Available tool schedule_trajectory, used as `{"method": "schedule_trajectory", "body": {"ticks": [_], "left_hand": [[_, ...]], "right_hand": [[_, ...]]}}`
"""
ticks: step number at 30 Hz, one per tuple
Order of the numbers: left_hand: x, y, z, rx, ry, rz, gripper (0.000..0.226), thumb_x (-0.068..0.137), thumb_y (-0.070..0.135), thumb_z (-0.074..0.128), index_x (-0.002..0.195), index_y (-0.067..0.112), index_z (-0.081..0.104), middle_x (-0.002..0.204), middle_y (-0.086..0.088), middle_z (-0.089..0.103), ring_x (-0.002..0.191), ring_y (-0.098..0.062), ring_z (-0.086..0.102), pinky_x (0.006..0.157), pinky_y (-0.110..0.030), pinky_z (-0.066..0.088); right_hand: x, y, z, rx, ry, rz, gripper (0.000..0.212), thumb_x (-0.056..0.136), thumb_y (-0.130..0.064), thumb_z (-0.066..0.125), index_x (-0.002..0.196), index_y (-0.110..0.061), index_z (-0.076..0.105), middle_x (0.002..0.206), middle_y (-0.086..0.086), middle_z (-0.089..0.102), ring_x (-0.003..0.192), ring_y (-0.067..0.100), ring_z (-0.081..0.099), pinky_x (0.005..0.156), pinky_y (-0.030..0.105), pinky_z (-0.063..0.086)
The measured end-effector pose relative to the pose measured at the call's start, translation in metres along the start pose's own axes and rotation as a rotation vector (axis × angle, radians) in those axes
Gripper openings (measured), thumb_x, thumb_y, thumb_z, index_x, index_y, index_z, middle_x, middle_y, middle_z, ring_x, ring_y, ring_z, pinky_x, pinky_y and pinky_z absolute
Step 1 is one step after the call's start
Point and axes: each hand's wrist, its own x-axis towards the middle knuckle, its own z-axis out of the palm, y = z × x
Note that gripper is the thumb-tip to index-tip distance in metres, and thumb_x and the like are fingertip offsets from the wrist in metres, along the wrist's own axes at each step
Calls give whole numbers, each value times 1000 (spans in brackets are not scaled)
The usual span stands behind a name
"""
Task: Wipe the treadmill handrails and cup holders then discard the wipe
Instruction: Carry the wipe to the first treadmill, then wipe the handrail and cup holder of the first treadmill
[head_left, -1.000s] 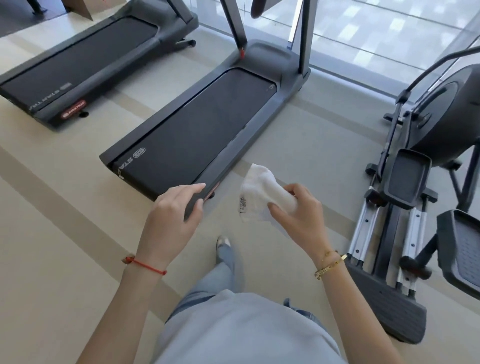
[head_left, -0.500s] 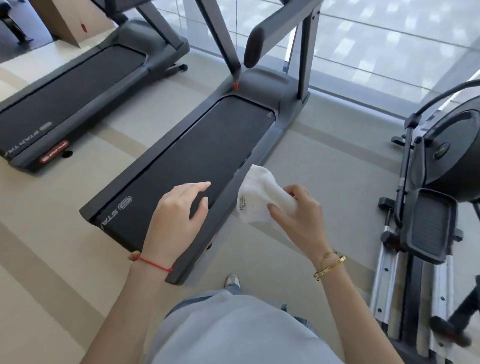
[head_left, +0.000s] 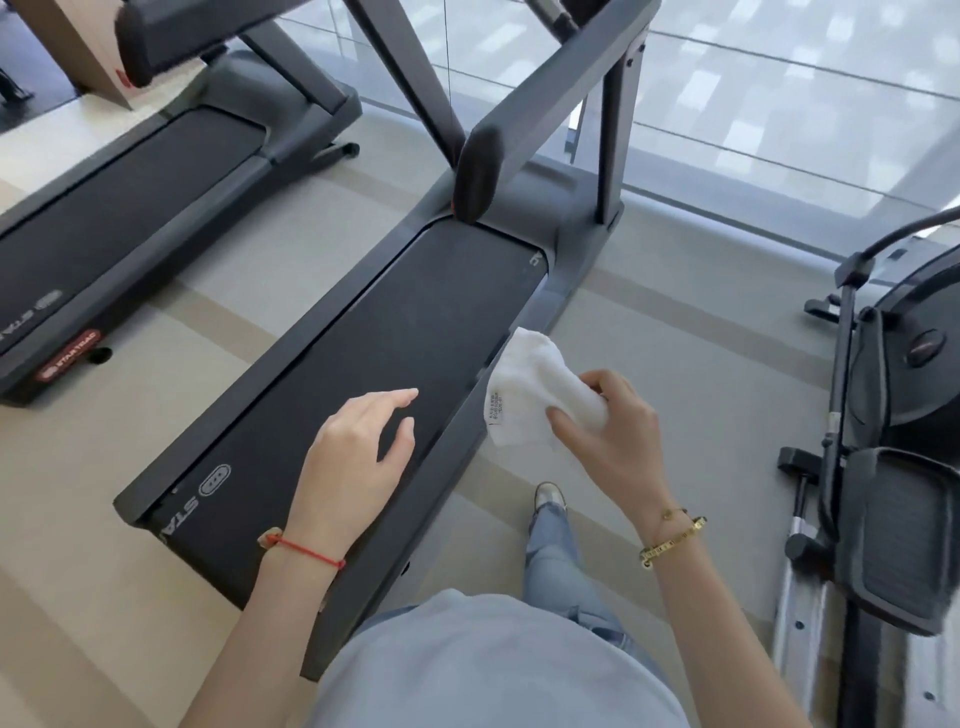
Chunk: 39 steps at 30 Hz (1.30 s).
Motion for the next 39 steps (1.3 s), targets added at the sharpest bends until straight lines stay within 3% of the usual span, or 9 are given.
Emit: {"method": "schedule_trajectory", "body": {"ticks": [8, 11, 14, 25, 29, 32, 35, 37, 39], "left_hand": [[129, 40, 44, -8, 136, -113, 29, 97, 17, 58, 125, 19, 65, 122, 6, 66, 115, -12, 60, 102, -35, 49], [176, 53, 51, 3, 207, -155, 30, 97, 19, 57, 126, 19, 64, 123, 5, 66, 116, -11, 59, 102, -28, 45], [218, 59, 51, 21, 265, -173, 30, 98, 21, 55, 127, 19, 63, 125, 5, 66, 116, -12, 60, 103, -32, 47], [338, 55, 43, 78, 389, -210, 29, 99, 21, 55, 125, 17, 64, 121, 4, 68, 114, -13, 62, 101, -26, 46], [367, 54, 48, 71, 380, -212, 29, 99, 23, 54, 125, 17, 64, 120, 5, 67, 112, -12, 63, 100, -26, 47], [378, 55, 54, 51, 363, -222, 29, 98, 22, 55, 125, 18, 64, 122, 7, 67, 113, -12, 62, 101, -30, 49], [382, 57, 60, 46, 349, -256, 29, 98, 23, 54, 125, 20, 65, 122, 8, 67, 113, -12, 62, 100, -37, 50], [381, 59, 63, 41, 356, -299, 29, 98, 24, 53, 125, 21, 65, 122, 8, 67, 113, -11, 62, 99, -37, 50], [380, 65, 66, 30, 380, -335, 29, 98, 24, 53, 124, 20, 65, 121, 9, 67, 114, -10, 62, 99, -36, 50]], "right_hand": [[161, 26, -29, 16, -114, -129, 27, 76, -19, 76, 89, -29, 54, 90, -15, 58, 83, -2, 53, 67, 4, 37], [217, 26, -40, 29, -144, -191, 27, 76, -19, 77, 89, -27, 55, 89, -13, 58, 82, 0, 54, 67, 4, 37], [267, 17, -46, 59, -164, -260, 26, 75, -17, 76, 91, -23, 57, 90, -13, 59, 83, 4, 56, 68, 6, 38], [415, -19, -21, 103, -50, -458, 24, 78, -21, 74, 94, -18, 57, 91, -7, 58, 83, 0, 54, 71, 4, 37], [452, -15, -4, -31, -125, -521, 25, 82, -31, 70, 98, -18, 56, 98, -9, 51, 81, 6, 52, 70, 17, 46], [470, -8, 5, -175, -159, -641, 26, 84, -29, 70, 100, -12, 60, 101, -2, 51, 88, 18, 51, 79, 37, 49], [484, -4, 6, -303, -168, -819, 36, 87, -34, 66, 116, -14, 61, 112, 1, 54, 107, 24, 48, 97, 38, 40], [493, -3, 4, -309, -214, -947, 39, 91, -33, 64, 125, -14, 58, 114, 1, 57, 108, 24, 50, 95, 35, 41], [502, -5, 3, -270, -241, -1072, 35, 94, -28, 63, 124, -11, 60, 105, 2, 60, 96, 23, 55, 82, 32, 47]]}}
